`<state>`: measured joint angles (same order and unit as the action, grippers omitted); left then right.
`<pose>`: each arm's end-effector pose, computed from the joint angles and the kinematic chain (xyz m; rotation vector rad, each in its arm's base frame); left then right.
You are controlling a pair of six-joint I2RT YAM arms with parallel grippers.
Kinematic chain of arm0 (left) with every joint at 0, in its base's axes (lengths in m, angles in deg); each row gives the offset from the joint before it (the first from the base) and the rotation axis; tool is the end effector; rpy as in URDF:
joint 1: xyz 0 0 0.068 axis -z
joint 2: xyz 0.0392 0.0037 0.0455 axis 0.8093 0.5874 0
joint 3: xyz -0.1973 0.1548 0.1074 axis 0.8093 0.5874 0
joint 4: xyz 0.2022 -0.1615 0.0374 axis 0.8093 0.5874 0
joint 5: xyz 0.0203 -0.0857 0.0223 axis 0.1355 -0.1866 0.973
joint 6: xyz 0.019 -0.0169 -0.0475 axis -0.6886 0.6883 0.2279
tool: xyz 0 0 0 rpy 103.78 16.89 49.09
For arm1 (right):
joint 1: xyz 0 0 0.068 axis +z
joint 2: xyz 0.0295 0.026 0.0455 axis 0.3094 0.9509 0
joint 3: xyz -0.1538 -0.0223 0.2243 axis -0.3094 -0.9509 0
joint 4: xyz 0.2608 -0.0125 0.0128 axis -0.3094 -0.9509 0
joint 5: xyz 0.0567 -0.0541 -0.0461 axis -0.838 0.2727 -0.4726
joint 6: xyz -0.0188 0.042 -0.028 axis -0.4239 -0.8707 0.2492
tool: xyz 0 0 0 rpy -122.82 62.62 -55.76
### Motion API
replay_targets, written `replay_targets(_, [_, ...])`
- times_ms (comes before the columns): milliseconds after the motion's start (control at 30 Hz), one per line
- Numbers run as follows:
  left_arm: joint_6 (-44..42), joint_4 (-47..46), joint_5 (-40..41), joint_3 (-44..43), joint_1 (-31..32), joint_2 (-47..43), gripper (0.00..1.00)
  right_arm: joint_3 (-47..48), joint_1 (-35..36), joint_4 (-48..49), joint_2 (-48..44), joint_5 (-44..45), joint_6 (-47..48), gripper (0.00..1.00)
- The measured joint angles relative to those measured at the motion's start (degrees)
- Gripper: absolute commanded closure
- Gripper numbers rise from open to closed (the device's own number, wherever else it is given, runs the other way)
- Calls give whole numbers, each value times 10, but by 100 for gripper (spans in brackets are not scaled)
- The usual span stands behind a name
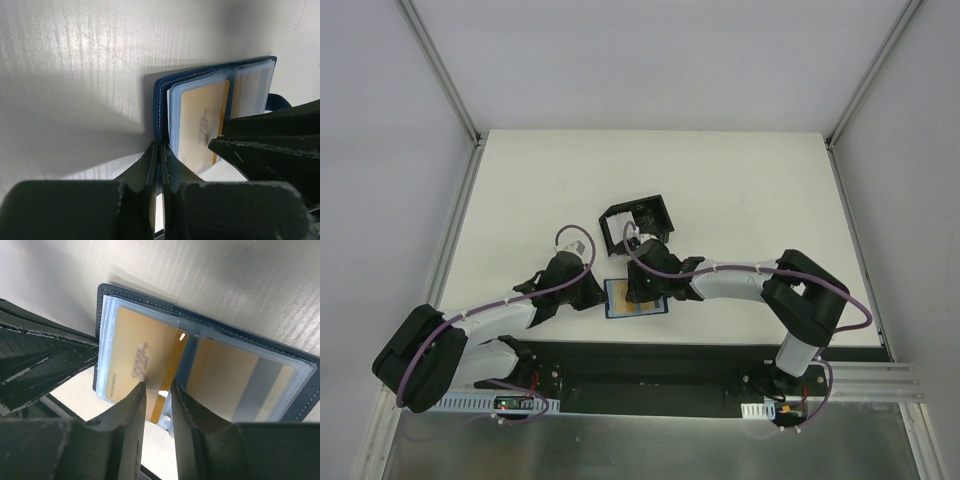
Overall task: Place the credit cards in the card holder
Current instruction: Insert the credit card into the card holder.
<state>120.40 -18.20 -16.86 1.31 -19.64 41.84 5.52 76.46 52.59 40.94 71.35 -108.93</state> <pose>0.1666 -0.1200 0.1434 -0.2420 2.3957 -0.9079 0.1833 0.3010 0.1618 -0.7397 2.3644 0.7226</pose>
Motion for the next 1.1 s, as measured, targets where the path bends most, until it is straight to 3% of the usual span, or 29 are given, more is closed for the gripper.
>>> replay_targets(333, [-13,26,1,0,0,-25,100,-26,-1,-24,-59,57,0,59])
replay_targets(567, [-22,50,2,-1,0,-50,100,-51,-16,-51,-108,111,-7,66])
replay_targets(1100, [-61,97,-24,-52,0,-66,100,-61,-30,-76,-81,115,-26,76])
